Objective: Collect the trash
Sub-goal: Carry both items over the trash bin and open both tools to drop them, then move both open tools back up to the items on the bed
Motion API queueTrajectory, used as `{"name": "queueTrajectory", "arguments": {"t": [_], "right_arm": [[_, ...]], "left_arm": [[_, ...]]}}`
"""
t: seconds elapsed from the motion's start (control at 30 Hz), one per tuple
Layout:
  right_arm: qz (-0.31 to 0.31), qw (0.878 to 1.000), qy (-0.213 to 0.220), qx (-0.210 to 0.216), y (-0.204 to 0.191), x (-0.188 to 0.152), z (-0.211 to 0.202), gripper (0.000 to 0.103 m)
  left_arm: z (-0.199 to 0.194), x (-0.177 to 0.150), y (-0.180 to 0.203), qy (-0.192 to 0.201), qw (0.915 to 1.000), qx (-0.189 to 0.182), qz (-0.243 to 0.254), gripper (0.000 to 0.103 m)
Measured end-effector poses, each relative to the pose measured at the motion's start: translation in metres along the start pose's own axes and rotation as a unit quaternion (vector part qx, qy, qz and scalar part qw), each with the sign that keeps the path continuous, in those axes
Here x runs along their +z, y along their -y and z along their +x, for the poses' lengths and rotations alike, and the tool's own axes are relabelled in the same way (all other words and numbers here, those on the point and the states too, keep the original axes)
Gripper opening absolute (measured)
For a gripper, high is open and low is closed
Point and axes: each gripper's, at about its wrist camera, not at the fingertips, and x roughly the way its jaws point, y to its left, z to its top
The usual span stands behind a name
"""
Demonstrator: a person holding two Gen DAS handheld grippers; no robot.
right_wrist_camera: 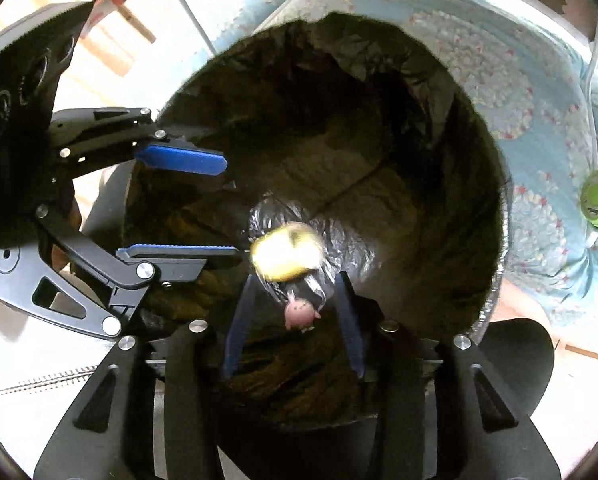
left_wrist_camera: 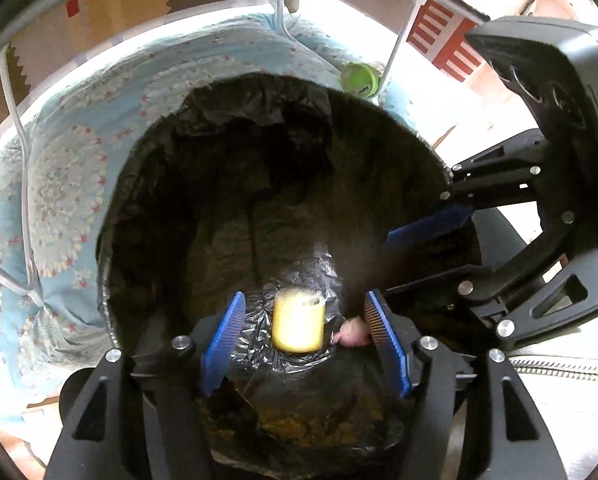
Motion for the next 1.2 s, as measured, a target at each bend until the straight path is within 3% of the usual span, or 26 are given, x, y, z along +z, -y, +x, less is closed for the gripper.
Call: {"name": "queueTrajectory", "arguments": {"t": [0.3, 0.73, 0.8, 0.87, 1.2], "right_arm": [[0.006, 0.999, 0.048, 0.001, 0.003, -0.001, -0.042, 0.042], [-0.009, 0.982, 0.186, -0.022, 0.001, 0.016, -0.146, 0.042], [-0.004, 0.978, 0.205, -0.026, 0.004, 0.02, -0.158, 0.043], [-0.004, 0.975, 0.221, -0.037, 0.007, 0.027, -0.168, 0.05], [0.002, 0.961, 0.262, -0.09, 0.023, 0.06, -0.186, 0.055]], "left_arm": [[-0.049, 0.008, 0.008, 0.056, 0.9984, -0.004, 0.012, 0.064], [-0.144, 0.048, 0.007, 0.171, 0.9845, 0.029, 0.027, 0.064], [-0.151, 0.056, 0.002, 0.182, 0.9822, 0.035, 0.029, 0.064], [-0.155, 0.067, -0.005, 0.188, 0.9808, 0.043, 0.027, 0.064], [-0.154, 0.112, -0.027, 0.2, 0.9772, 0.069, 0.019, 0.064]]}}
